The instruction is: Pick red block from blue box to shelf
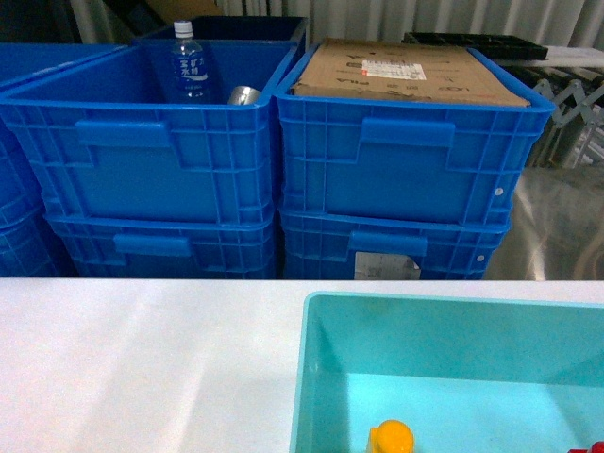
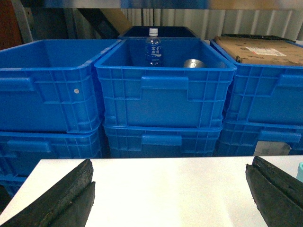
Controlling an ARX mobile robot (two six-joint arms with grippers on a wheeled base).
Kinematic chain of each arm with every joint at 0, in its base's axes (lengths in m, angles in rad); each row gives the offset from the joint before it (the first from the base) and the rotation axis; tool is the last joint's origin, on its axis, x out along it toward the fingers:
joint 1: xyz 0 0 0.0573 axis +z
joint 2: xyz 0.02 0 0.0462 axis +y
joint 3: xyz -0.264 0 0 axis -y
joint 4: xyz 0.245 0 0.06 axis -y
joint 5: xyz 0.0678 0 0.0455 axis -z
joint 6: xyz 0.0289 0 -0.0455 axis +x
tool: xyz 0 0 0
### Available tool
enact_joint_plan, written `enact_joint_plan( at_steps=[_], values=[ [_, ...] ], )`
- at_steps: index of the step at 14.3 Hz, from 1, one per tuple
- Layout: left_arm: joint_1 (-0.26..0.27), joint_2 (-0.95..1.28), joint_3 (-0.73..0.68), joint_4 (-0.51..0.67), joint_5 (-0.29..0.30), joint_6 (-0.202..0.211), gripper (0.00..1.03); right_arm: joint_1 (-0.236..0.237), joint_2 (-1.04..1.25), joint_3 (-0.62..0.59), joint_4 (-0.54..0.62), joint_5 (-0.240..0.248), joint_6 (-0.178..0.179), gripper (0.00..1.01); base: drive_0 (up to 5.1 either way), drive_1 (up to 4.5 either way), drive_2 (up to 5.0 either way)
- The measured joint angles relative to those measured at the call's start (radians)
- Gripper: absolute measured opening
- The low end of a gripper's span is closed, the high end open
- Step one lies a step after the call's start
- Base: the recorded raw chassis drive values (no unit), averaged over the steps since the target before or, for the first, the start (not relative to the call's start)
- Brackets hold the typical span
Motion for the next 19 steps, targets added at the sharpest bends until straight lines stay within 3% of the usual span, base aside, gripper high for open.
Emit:
enact_joint_plan(
  at_steps=[3,5,6,10,12,14,19],
  values=[
    [0.000,0.000,0.000,0.000,0.000,0.000,0.98,0.174,0.257,-0.003,0.048,0.068,0.058,0.98,0.0,0.00,0.0],
    [0.000,0.000,0.000,0.000,0.000,0.000,0.98,0.226,0.426,-0.017,0.135,0.098,0.110,0.98,0.0,0.00,0.0],
    [0.000,0.000,0.000,0.000,0.000,0.000,0.98,0.242,0.502,-0.033,0.180,0.130,0.116,0.98,0.0,0.00,0.0],
    [0.000,0.000,0.000,0.000,0.000,0.000,0.98,0.253,0.711,-0.050,0.377,0.281,0.113,0.98,0.0,0.00,0.0],
    [0.000,0.000,0.000,0.000,0.000,0.000,0.98,0.235,0.796,-0.050,0.448,0.349,0.113,0.98,0.0,0.00,0.0],
    [0.000,0.000,0.000,0.000,0.000,0.000,0.98,0.214,0.857,-0.037,0.483,0.378,0.113,0.98,0.0,0.00,0.0],
    [0.000,0.000,0.000,0.000,0.000,0.000,0.98,0.225,0.976,0.009,0.523,0.418,0.115,0.98,0.0,0.00,0.0]
  ],
)
